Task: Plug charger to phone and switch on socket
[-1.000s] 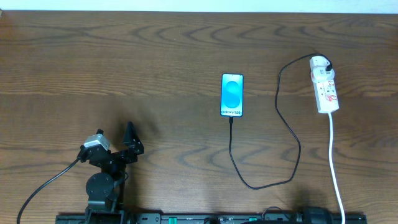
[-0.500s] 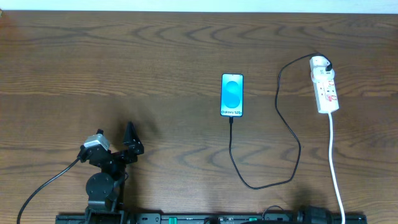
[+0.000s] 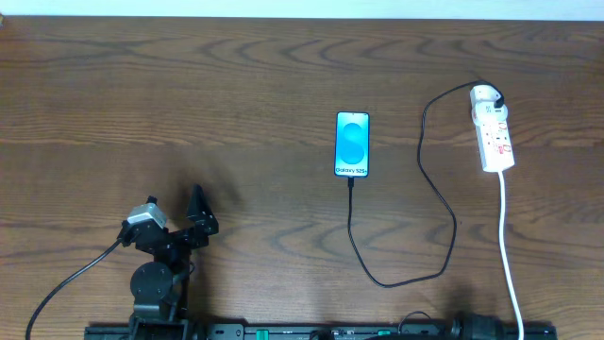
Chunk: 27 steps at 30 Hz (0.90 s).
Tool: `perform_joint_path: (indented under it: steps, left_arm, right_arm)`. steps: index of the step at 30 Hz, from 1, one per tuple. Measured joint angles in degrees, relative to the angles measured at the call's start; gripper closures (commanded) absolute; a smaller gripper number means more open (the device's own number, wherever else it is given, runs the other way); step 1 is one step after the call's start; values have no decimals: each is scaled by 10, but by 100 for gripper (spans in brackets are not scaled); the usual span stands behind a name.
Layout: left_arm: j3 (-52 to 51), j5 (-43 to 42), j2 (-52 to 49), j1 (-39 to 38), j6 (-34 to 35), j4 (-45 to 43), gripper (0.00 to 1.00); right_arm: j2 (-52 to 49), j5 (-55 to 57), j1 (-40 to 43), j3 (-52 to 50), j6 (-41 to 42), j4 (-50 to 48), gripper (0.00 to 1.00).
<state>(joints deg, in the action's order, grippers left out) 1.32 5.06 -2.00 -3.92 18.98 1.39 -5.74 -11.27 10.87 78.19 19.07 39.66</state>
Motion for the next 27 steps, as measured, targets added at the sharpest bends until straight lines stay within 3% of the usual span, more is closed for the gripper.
perform_joint_path:
  steps: [6, 10, 14, 16, 18, 22, 27]
  left_arm:
    - [0, 0, 0, 0, 0, 0, 4]
    - [0, 0, 0, 0, 0, 0, 4]
    - [0, 0, 0, 0, 0, 0, 4]
    - [0, 0, 0, 0, 0, 0, 4]
    - [0, 0, 0, 0, 0, 0, 4]
    - [0, 0, -1, 0, 0, 0, 4]
    - [0, 0, -2, 0, 0, 0, 4]
  right_arm:
    - [47, -16, -47, 6, 0, 15, 81]
    - [54, -20, -62, 21, -10, 16, 68]
    - [54, -22, -69, 16, -20, 16, 63]
    - [54, -23, -70, 8, -23, -6, 52]
    - [54, -23, -70, -3, -30, -38, 1]
    - [54, -23, -70, -46, -36, -109, 1]
    - [55, 11, -71, -153, -38, -273, 1]
